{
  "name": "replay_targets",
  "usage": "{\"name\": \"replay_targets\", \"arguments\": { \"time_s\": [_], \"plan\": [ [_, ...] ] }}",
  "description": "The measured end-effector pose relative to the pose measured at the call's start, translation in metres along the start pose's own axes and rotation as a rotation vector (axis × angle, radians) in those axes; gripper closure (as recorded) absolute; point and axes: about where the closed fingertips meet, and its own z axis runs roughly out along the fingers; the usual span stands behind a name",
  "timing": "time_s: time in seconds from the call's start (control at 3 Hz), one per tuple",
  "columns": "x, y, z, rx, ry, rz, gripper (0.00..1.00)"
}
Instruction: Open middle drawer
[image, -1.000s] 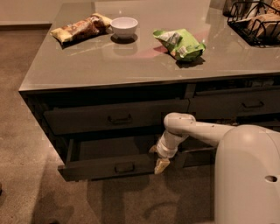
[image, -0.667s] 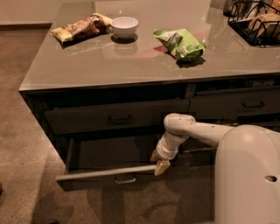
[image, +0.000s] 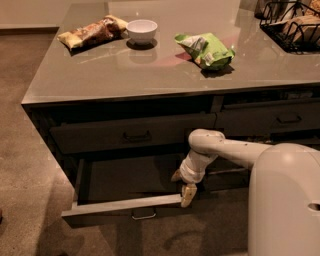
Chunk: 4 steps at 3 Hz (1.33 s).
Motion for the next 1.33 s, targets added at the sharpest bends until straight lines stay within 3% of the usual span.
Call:
{"name": "replay_targets", "arguments": {
  "time_s": [0.33, 0.67, 1.33],
  "plan": [
    [0.000, 0.001, 0.002, -0.004, -0.001, 0.000, 0.00],
    [0.000, 0.001, 0.002, -0.004, -0.001, 0.000, 0.00],
    [-0.012, -0.004, -0.037, 0.034, 0.035, -0.019, 0.00]
  ]
}}
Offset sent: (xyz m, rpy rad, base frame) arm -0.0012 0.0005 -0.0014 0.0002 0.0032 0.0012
